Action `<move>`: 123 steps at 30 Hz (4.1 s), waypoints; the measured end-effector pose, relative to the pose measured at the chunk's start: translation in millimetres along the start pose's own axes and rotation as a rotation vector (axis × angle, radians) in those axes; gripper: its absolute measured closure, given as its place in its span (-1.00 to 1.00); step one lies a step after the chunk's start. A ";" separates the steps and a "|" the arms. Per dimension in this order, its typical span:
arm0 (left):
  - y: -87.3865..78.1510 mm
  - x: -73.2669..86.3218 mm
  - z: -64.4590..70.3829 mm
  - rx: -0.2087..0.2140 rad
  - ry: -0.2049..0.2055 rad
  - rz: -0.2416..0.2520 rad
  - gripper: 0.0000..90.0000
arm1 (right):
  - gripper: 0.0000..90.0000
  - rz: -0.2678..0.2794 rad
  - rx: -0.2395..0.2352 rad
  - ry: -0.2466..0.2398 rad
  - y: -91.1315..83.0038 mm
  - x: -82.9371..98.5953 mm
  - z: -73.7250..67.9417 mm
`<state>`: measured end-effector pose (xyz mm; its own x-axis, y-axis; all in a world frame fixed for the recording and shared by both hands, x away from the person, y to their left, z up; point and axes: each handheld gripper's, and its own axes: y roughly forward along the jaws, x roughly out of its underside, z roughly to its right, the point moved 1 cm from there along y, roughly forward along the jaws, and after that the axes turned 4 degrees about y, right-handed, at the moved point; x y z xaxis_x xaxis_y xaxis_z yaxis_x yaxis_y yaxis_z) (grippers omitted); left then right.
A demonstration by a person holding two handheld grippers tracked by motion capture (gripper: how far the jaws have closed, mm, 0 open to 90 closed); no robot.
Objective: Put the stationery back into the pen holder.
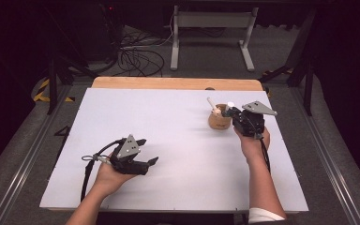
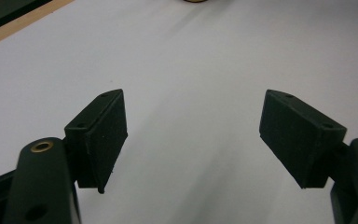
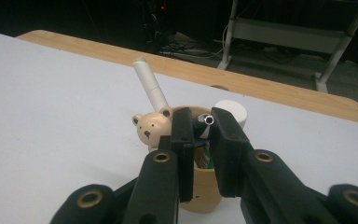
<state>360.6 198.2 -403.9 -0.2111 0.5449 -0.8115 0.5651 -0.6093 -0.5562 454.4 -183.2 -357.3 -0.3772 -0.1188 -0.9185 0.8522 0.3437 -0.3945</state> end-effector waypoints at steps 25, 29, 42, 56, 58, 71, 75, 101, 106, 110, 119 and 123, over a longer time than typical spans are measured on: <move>0.1 0.3 -0.7 -0.004 -0.006 0.002 -0.47 | 0.79 -0.021 -0.011 0.017 9.7 7.6 3.8; -0.1 0.3 -1.1 -0.006 -0.003 0.000 -0.47 | 0.79 -0.020 -0.010 0.021 10.9 8.0 4.2; 0.9 0.6 -0.3 -0.004 -0.006 -0.003 -0.47 | 0.79 -0.012 -0.008 0.020 14.2 9.2 3.9; 1.5 1.0 -0.6 -0.003 -0.007 -0.007 -0.47 | 0.79 0.014 -0.008 0.030 20.0 7.6 2.5; 1.4 1.1 -0.9 -0.002 -0.007 -0.006 -0.47 | 0.79 0.018 -0.007 0.031 21.2 6.3 2.4; -0.1 1.2 -2.1 -0.007 -0.016 0.004 -0.47 | 0.79 0.025 -0.007 0.032 25.7 3.2 1.5; -0.6 1.2 -2.4 -0.006 -0.019 0.006 -0.47 | 0.79 0.029 -0.008 0.034 26.7 2.1 1.4; -2.2 2.8 -5.1 -0.024 -0.038 0.007 -0.47 | 0.53 0.026 -0.009 0.034 22.6 5.2 1.1; -4.4 3.6 -7.0 -0.032 -0.049 0.019 -0.47 | 0.35 0.035 -0.012 0.045 20.6 4.7 2.8; -5.8 3.5 -8.4 -0.034 -0.054 0.029 -0.46 | 0.28 0.043 -0.015 0.051 18.7 4.6 3.1; -7.7 3.3 -10.5 -0.026 -0.070 0.056 -0.50 | 0.09 0.081 -0.041 0.063 9.9 7.6 3.8; -10.2 2.3 -11.6 -0.023 -0.071 0.081 -0.54 | -0.06 0.098 -0.062 0.066 5.7 10.1 4.7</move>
<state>363.5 212.3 -398.0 -0.2191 0.4516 -0.8649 0.6006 -0.6362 -0.4843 457.1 -186.8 -368.9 -0.3178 -0.0205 -0.9479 0.8631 0.4077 -0.2982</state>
